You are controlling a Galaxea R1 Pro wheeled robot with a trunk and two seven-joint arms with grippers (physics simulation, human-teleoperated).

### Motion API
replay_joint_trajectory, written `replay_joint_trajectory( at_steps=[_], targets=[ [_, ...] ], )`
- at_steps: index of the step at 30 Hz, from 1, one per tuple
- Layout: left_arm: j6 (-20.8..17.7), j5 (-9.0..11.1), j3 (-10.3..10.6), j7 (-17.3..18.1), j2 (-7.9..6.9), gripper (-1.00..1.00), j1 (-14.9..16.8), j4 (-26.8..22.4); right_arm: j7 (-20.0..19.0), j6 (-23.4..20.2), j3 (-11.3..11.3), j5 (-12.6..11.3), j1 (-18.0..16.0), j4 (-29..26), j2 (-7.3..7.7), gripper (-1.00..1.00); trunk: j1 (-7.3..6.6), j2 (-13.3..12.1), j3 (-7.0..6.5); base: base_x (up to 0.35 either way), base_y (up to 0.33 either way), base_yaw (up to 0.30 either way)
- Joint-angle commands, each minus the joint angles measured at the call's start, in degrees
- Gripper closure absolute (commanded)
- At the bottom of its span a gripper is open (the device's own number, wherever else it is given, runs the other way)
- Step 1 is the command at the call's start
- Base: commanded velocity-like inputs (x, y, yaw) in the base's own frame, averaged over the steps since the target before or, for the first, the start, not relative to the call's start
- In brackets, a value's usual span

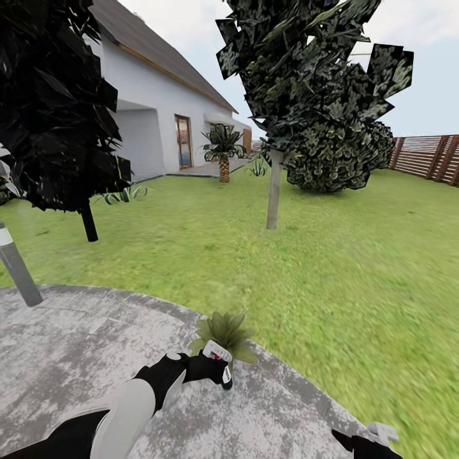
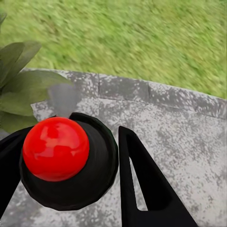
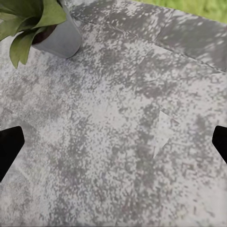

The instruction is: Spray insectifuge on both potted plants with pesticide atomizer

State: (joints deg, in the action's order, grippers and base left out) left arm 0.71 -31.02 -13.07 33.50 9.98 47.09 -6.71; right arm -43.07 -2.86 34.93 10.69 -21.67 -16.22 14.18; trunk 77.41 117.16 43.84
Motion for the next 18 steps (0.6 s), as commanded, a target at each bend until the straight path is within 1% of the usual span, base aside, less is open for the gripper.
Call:
replay_joint_trajectory(
  at_steps=[1, 9, 12, 18],
  targets=[
    [0.1, -0.6, -0.5, 0.2, 0.02, 1.0, 0.0, -0.1, -0.3, -0.3, 0.5, 0.5, 0.0, -0.1, -0.03, -1.0, -0.24, -0.4, -0.13, 0.0, 0.0, 0.0],
    [0.1, -0.6, -0.5, 0.2, 0.02, 1.0, 0.0, -0.1, -0.3, -0.2, 0.5, 0.5, 0.0, 0.0, -0.03, -1.0, -1.99, -3.6, -1.56, 0.0, 0.0, 0.014],
    [0.1, -0.6, -0.5, 0.2, 0.02, 1.0, 0.0, -0.1, -0.3, -0.2, 0.5, 0.5, 0.0, 0.0, -0.03, -1.0, -2.65, -4.8, -2.1, 0.0, 0.0, 0.187],
    [0.1, -0.6, -0.5, 0.2, 0.02, 1.0, 0.0, -0.1, -0.3, -0.3, 0.5, 0.4, 0.0, 0.0, -0.03, -1.0, -3.97, -7.2, -3.18, 0.0, 0.0, 0.268]
  ],
)
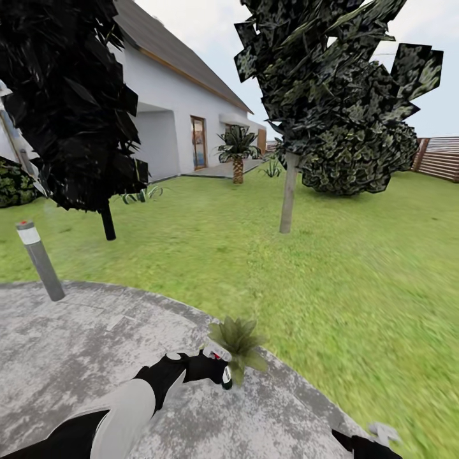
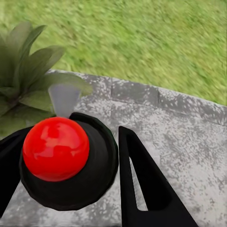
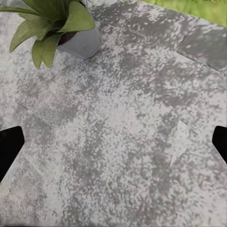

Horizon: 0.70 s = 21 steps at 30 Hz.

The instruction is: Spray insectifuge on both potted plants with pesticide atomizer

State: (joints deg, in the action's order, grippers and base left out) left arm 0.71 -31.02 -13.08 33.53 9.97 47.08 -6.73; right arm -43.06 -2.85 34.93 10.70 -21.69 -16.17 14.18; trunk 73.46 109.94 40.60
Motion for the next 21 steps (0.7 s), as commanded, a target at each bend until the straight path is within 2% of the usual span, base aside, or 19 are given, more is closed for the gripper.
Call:
replay_joint_trajectory(
  at_steps=[1, 6, 21],
  targets=[
    [0.1, -0.6, -0.5, 0.2, 0.03, 1.0, 0.0, 0.0, -0.4, -0.3, 0.5, 0.5, 0.0, -0.1, -0.03, -1.0, -0.23, -0.4, -0.13, 0.0, 0.0, 0.279],
    [0.1, -0.6, -0.5, 0.2, 0.03, 1.0, 0.0, 0.0, -0.4, -0.3, 0.5, 0.4, 0.0, -0.1, -0.03, -1.0, -1.33, -2.4, -1.26, 0.0, 0.0, 0.154],
    [0.1, -0.6, -0.5, 0.2, 0.03, 1.0, 0.0, 0.0, -0.4, -0.3, 0.5, 0.4, 0.0, -0.1, -0.03, -1.0, -4.63, -8.4, -5.29, 0.0, 0.0, 0.003]
  ],
)
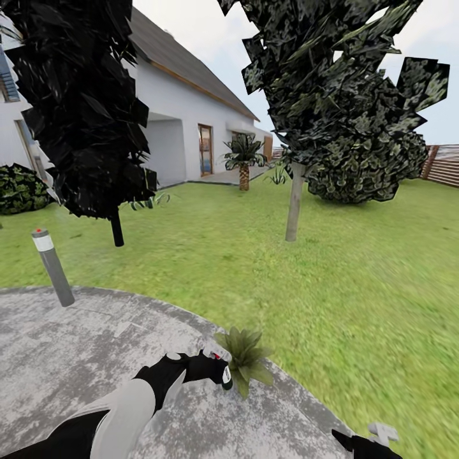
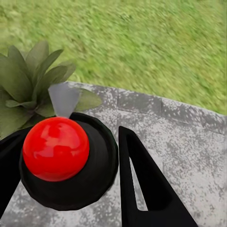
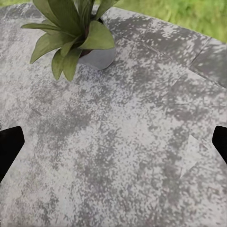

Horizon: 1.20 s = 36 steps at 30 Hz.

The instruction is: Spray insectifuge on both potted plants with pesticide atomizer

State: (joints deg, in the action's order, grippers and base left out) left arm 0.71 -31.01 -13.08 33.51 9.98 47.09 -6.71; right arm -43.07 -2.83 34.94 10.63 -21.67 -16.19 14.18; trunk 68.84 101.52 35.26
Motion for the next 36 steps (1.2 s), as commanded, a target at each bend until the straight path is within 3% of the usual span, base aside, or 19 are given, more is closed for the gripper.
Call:
replay_joint_trajectory(
  at_steps=[1, 17, 25, 36],
  targets=[
    [0.1, -0.6, -0.5, 0.2, 0.02, 1.0, 0.0, -0.1, -0.3, -0.3, 0.5, 0.5, 0.0, -0.1, -0.03, -1.0, -0.23, -0.4, -0.22, 0.0, 0.0, 0.0],
    [0.1, -0.6, -0.5, 0.2, 0.02, 1.0, 0.0, 0.0, -0.3, -0.3, 0.5, 0.5, 0.0, 0.0, -0.03, -1.0, -3.75, -6.8, -4.44, 0.0, 0.0, 0.0],
    [0.1, -0.6, -0.5, 0.2, 0.02, 1.0, 0.0, -0.1, -0.3, -0.3, 0.5, 0.5, 0.0, 0.0, -0.03, -1.0, -3.75, -6.8, -4.91, 0.02, 0.0, 0.0],
    [0.1, -0.6, -0.5, 0.2, 0.02, 1.0, 0.0, -0.1, -0.3, -0.3, 0.5, 0.5, 0.0, 0.0, -0.03, -1.0, -3.75, -6.8, -4.93, 0.312, 0.0, 0.0]
  ],
)
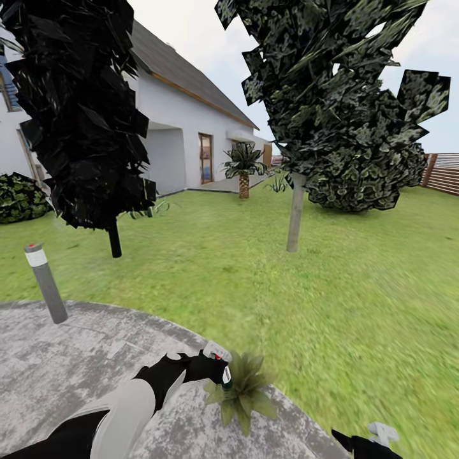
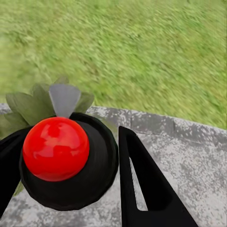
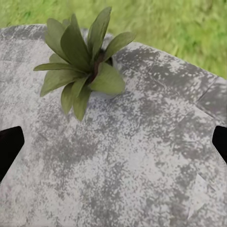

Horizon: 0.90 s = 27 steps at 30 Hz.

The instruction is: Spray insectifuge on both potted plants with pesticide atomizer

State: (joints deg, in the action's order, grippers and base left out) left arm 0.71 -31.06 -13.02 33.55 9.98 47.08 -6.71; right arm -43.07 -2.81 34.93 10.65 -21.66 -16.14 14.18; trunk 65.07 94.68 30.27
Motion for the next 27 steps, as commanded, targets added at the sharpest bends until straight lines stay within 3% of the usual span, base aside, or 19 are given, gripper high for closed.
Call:
replay_joint_trajectory(
  at_steps=[1, 17, 27],
  targets=[
    [0.1, -0.6, -0.5, 0.2, 0.02, 1.0, 0.0, -0.1, -0.3, -0.3, 0.5, 0.5, 0.0, -0.1, -0.03, -1.0, 0.03, 0.0, 0.06, 0.338, 0.0, 0.0],
    [0.1, -0.6, -0.5, 0.2, 0.02, 1.0, 0.0, 0.0, -0.3, -0.3, 0.5, 0.4, 0.0, -0.1, -0.03, -1.0, 0.03, 0.0, 0.06, 0.323, 0.0, 0.002],
    [0.1, -0.6, -0.5, 0.2, 0.02, 1.0, 0.0, 0.0, -0.3, -0.3, 0.5, 0.4, 0.0, -0.1, -0.03, -1.0, 0.03, 0.0, 0.06, 0.045, 0.0, 0.152]
  ],
)
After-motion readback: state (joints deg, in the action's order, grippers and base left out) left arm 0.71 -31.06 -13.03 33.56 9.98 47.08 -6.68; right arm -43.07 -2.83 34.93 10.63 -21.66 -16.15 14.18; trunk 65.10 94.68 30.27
